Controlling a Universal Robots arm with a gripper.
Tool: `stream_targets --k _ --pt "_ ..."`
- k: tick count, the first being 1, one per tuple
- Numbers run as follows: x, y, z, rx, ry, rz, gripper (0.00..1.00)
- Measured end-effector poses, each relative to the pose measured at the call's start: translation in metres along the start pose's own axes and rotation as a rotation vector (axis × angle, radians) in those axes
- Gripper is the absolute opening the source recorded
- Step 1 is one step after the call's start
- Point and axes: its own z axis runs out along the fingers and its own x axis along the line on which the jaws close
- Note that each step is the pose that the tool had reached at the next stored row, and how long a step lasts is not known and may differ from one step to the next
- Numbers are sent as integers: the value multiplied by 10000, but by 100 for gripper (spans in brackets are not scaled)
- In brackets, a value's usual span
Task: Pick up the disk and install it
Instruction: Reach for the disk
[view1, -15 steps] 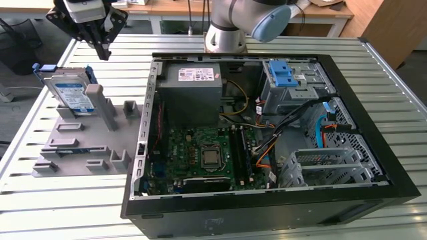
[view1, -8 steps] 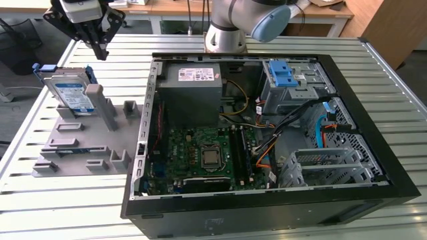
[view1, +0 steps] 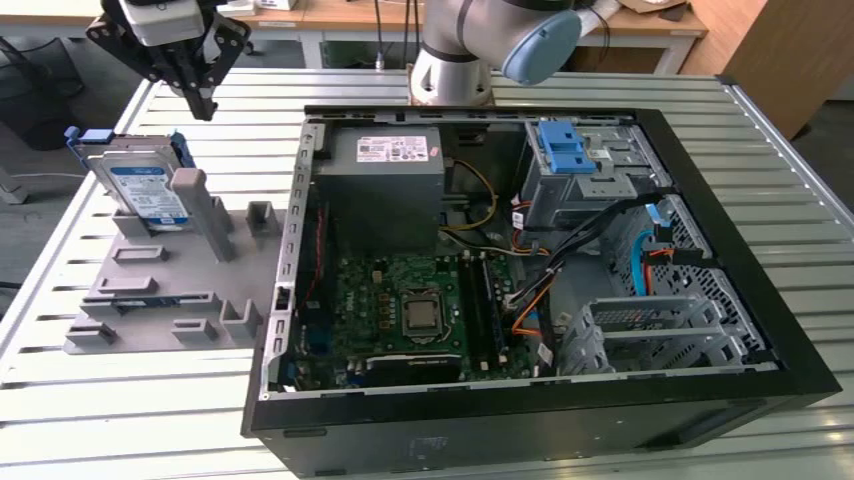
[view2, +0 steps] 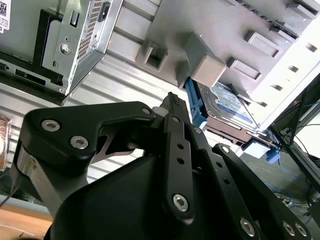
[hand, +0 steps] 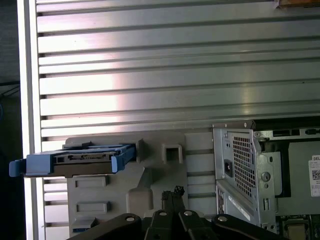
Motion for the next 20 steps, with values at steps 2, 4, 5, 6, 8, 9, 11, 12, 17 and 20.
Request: stream_targets --k 2,4,5,6,8,9,11,12,17,20 --pt "7 -1 0 0 0 1 11" --pt "22 -1 0 1 1 1 11" --pt "31 -1 0 1 1 0 11" --pt "42 1 0 2 1 -1 11" --pt "59 4 2 1 0 0 11" --pt "69 4 2 1 1 0 11" --pt "96 6 4 1 1 0 11" --pt "111 8 5 1 1 0 11" --pt "175 19 12 0 0 0 11" --pt "210 21 16 1 2 0 11"
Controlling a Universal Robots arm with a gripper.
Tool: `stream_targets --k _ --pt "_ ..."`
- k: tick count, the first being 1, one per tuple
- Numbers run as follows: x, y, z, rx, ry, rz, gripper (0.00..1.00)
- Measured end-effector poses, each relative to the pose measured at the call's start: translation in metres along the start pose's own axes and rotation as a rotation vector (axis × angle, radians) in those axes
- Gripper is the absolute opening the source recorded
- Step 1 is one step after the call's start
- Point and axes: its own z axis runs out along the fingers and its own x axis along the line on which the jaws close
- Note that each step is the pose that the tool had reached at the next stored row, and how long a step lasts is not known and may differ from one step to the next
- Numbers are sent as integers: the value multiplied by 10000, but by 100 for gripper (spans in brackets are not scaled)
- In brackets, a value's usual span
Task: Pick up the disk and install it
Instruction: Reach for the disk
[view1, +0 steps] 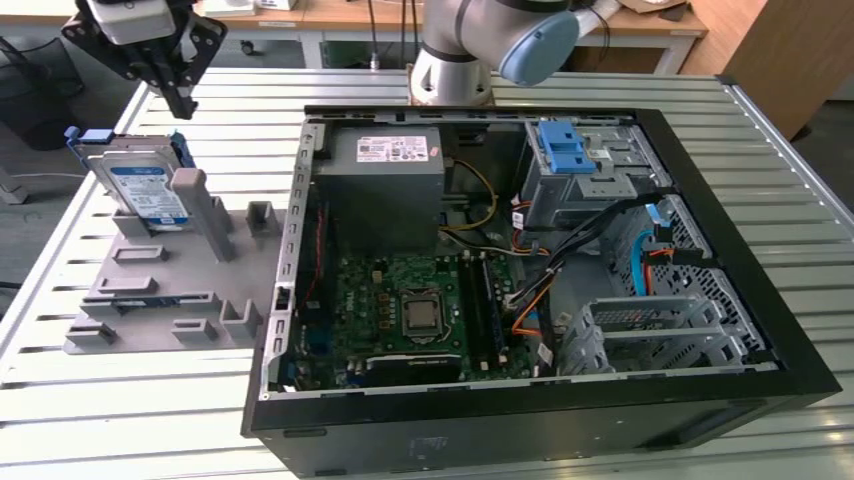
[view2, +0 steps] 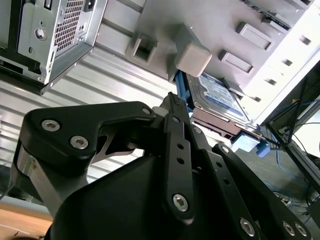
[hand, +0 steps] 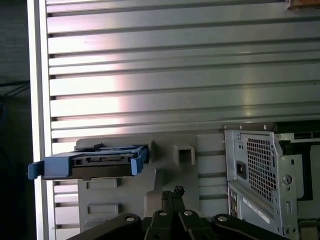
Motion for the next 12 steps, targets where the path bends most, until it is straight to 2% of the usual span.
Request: stream_targets --k 12 --pt "131 13 16 1 9 1 11"
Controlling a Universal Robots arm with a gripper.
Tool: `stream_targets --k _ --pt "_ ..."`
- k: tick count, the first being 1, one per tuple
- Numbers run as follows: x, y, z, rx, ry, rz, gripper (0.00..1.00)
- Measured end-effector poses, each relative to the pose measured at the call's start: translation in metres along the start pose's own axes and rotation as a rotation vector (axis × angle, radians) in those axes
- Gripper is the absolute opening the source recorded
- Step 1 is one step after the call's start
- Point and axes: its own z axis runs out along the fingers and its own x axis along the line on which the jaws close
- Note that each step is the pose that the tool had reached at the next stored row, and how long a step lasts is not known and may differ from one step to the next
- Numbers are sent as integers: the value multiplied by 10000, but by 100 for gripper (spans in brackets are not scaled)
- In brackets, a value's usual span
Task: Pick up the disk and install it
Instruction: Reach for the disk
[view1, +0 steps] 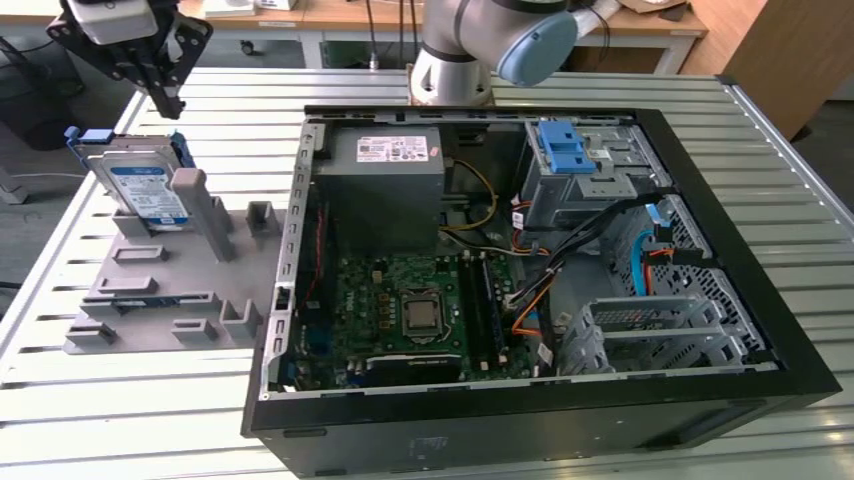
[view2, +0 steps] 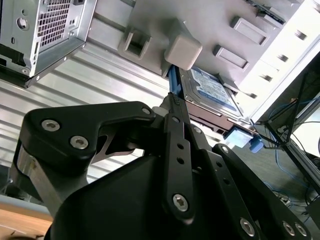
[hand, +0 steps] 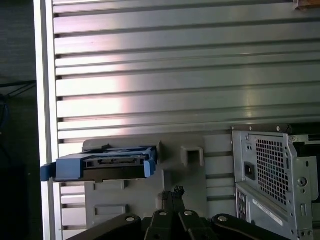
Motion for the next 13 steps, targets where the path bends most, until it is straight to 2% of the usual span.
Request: stream_targets --k 13 --pt "191 12 18 0 7 0 11"
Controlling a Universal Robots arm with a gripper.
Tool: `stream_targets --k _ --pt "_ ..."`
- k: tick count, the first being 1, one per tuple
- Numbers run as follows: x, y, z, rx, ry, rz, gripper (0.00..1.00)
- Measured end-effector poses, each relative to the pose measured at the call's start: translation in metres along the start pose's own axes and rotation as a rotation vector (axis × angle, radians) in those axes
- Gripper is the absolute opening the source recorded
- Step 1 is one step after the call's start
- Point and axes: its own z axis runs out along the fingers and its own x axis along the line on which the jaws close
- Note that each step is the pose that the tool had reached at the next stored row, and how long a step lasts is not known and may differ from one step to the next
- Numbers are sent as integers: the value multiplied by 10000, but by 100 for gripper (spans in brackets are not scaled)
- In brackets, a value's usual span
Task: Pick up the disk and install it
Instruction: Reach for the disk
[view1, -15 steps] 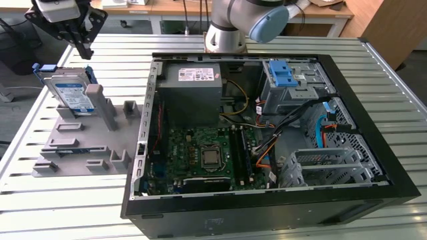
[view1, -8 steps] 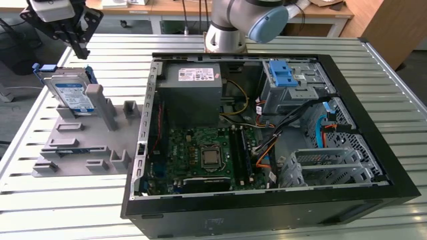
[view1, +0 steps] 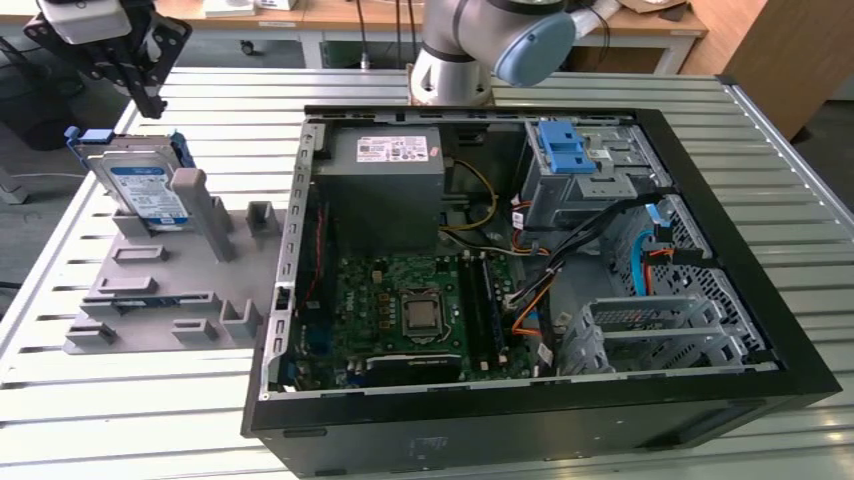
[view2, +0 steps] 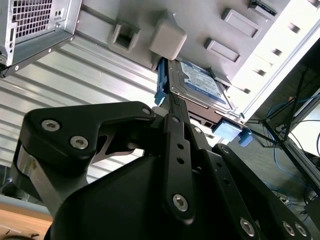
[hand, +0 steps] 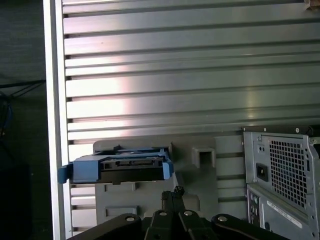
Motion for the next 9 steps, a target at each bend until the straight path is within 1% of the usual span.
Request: stream_targets --k 9 --pt "151 -4 19 0 0 0 11"
